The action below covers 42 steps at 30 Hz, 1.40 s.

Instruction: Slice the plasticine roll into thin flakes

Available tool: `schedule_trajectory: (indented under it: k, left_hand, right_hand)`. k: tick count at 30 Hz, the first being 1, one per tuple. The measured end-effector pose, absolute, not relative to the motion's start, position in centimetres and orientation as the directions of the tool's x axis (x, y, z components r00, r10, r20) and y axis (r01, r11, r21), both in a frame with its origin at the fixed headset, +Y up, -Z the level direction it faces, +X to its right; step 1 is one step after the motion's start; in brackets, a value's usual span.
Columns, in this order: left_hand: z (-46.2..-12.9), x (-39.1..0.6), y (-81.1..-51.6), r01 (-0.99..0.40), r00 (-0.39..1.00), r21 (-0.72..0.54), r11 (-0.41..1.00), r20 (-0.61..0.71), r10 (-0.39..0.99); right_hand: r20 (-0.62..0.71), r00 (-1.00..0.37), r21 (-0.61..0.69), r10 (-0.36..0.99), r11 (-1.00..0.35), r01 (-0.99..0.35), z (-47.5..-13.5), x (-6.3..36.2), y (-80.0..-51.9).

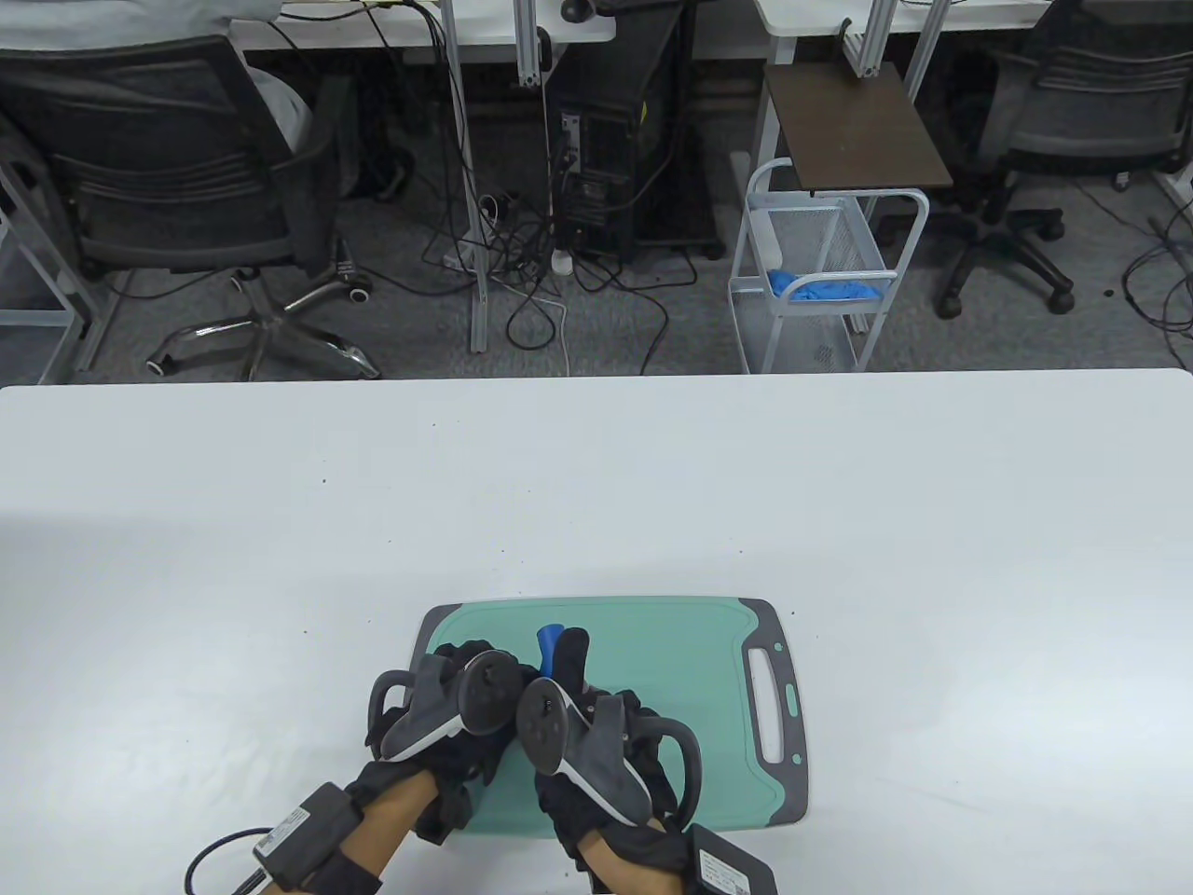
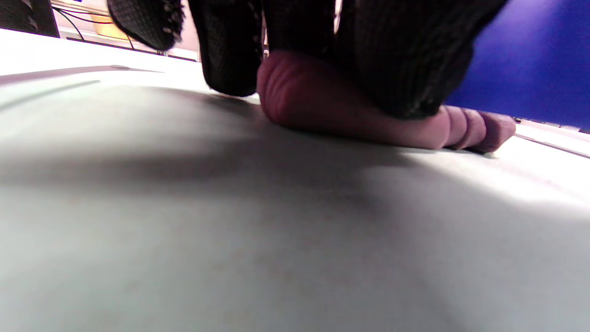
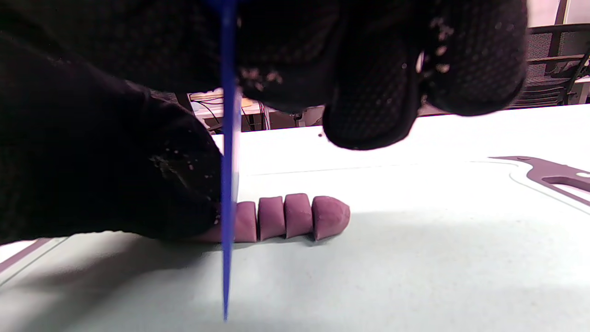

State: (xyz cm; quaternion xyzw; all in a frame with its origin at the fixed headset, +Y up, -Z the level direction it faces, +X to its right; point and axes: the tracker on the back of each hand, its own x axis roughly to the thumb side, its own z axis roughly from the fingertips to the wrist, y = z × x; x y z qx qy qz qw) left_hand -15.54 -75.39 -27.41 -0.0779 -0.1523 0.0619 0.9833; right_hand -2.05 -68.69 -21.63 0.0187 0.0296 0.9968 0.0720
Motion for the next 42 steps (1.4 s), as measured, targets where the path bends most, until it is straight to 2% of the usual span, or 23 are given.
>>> schedule_trajectory:
  k: [42]
  left_hand:
    - [-27.5, -15.6, -75.4, -0.1, 0.945, -0.185, 0.978, 0.29, 0.151]
  right_hand:
    - [0.065, -0.99, 0.021, 0.129, -0.992, -0.128, -23.4, -2.9, -71.8]
